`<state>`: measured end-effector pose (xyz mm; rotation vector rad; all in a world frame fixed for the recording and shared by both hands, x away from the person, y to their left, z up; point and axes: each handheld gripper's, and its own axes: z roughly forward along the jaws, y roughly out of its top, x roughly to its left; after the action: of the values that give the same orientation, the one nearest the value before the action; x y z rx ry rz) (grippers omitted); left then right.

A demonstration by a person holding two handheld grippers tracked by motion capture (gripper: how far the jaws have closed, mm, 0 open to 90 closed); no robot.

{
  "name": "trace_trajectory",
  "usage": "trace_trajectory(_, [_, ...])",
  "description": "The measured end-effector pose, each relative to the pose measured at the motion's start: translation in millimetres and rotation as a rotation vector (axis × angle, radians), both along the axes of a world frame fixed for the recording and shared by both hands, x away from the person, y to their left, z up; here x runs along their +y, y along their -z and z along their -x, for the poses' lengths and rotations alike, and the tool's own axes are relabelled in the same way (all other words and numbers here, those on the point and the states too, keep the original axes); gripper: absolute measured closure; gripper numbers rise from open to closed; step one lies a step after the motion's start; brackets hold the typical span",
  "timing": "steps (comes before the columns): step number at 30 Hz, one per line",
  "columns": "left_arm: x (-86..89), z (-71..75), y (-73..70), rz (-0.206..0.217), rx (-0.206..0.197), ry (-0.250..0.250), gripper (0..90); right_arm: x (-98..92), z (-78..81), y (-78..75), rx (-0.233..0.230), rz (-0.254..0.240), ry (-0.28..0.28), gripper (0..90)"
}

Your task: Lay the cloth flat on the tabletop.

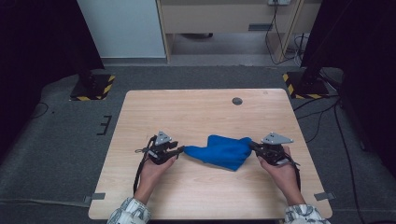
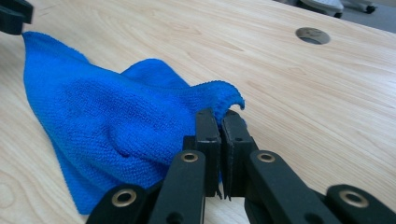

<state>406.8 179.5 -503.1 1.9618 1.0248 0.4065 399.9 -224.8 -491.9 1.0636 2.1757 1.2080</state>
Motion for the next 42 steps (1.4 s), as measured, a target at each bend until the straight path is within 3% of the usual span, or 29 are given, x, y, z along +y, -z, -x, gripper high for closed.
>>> trace_trajectory(6, [1.0,1.0,-3.5,0.041,-0.044,-0.005,53.5,-6.8,-2.5,2.3,0.011,-0.001,0.025,87.2])
trace_trajectory(11, [-3.9,-1.9,0.6,0.016,-0.045,0.004,45.5,-11.1,-4.9,5.8,0.023,0.01,0.044,87.1])
trace_trajectory(17, [-12.9,-12.4,3.3,0.026,-0.058,0.007,36.7,-14.3,-7.0,8.9,0.039,0.002,0.058,86.9])
trace_trajectory(22, [-19.8,-27.1,7.1,0.025,-0.036,0.011,31.8,-14.1,-8.2,10.3,0.041,0.005,0.055,86.7])
trace_trajectory(32, [-23.3,-42.6,14.7,0.116,0.008,0.062,20.0,-12.9,-7.8,11.0,0.044,0.0,0.053,86.8])
trace_trajectory(36, [-28.4,-43.0,21.4,0.082,0.035,0.083,25.6,-12.7,-7.1,10.5,0.045,-0.003,0.057,86.7])
trace_trajectory(42, [-38.1,-38.6,24.3,0.023,0.035,0.122,50.1,-13.1,-6.9,9.5,0.039,-0.007,0.058,86.7])
